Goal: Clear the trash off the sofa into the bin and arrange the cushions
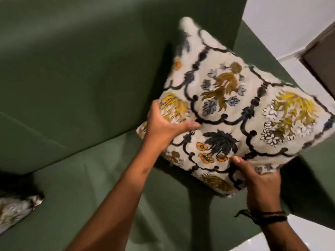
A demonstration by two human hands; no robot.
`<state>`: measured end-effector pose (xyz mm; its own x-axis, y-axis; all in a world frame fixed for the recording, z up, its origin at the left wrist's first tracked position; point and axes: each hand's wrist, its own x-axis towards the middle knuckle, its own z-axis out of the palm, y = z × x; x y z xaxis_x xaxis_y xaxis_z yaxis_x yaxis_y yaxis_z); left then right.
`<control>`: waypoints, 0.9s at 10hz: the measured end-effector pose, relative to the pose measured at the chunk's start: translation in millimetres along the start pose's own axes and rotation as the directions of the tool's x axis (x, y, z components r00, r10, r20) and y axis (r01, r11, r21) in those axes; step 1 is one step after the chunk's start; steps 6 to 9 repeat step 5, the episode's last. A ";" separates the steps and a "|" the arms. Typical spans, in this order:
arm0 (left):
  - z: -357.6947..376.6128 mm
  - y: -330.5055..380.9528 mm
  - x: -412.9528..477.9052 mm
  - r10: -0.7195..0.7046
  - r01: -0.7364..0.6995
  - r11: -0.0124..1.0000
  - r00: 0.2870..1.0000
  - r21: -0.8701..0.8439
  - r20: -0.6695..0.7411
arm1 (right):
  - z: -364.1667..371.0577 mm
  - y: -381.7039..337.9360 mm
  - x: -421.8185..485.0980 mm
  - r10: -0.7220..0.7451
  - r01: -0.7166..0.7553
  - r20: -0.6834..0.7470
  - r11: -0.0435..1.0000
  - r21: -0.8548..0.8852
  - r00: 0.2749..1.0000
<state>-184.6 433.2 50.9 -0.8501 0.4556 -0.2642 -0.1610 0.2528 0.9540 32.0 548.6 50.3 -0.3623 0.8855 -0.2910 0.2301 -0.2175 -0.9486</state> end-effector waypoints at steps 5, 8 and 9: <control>-74.7 -47.6 -88.2 -0.149 0.098 0.988 0.773 -0.116 -0.617 | 108.0 -28.2 49.6 -0.085 0.286 0.495 0.894 -0.346 0.865; -74.7 -47.6 -88.2 -0.149 0.098 0.988 0.773 -0.116 -0.617 | 108.0 -28.2 49.6 -0.085 0.286 0.495 0.894 -0.346 0.865; -74.7 -47.6 -88.2 -0.149 0.098 0.988 0.773 -0.116 -0.617 | 108.0 -28.2 49.6 -0.085 0.286 0.495 0.894 -0.346 0.865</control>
